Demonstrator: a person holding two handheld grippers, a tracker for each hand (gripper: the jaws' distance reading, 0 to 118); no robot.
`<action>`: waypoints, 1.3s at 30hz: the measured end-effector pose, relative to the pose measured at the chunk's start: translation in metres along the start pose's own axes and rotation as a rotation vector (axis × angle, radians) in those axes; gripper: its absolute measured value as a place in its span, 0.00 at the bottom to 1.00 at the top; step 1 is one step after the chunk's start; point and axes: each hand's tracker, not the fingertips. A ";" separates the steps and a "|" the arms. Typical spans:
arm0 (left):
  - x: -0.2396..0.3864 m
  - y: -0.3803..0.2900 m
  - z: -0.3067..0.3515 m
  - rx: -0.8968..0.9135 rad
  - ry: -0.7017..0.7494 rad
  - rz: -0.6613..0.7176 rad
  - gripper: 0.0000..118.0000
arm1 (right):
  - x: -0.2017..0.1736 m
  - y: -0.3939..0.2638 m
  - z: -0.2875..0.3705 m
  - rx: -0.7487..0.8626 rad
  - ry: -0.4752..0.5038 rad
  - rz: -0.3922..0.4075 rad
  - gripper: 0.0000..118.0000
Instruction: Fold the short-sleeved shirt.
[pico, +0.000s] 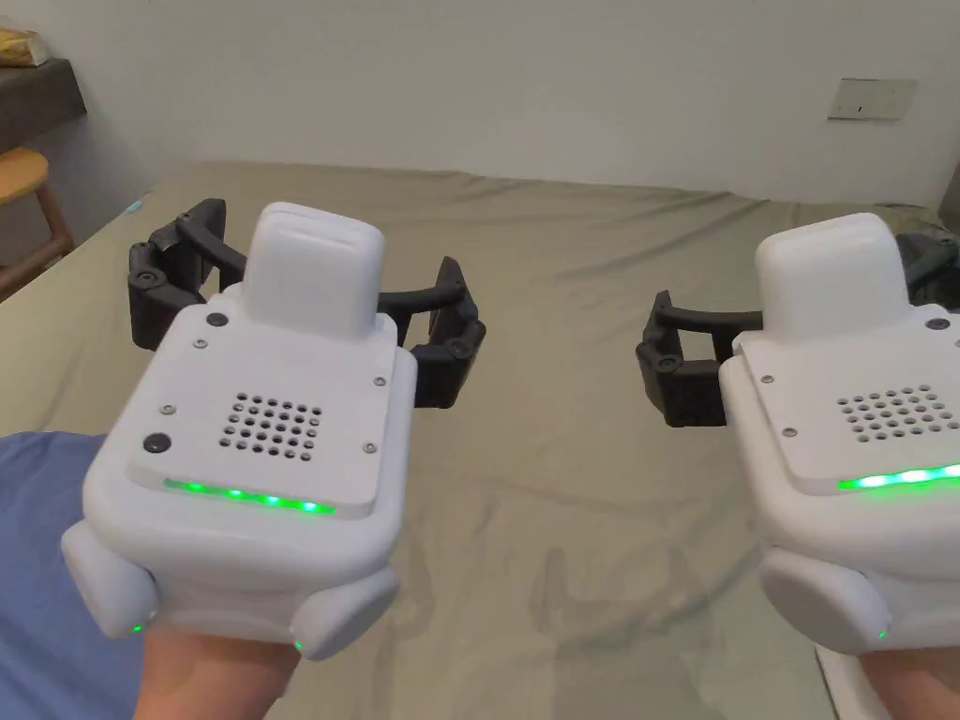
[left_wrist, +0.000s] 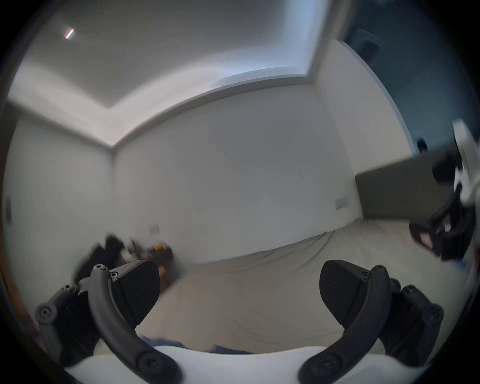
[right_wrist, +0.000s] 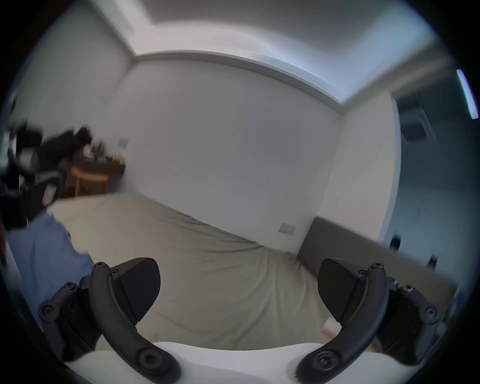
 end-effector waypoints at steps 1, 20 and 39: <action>0.005 -0.003 0.000 0.031 0.024 -0.133 1.00 | -0.005 -0.002 -0.002 0.018 0.000 0.124 1.00; -0.049 -0.041 -0.020 -0.176 -0.088 0.637 1.00 | 0.054 -0.031 -0.017 -0.056 0.193 -0.640 1.00; 0.001 -0.015 0.003 -0.038 -0.035 0.197 1.00 | 0.013 -0.015 0.008 0.044 0.061 -0.276 1.00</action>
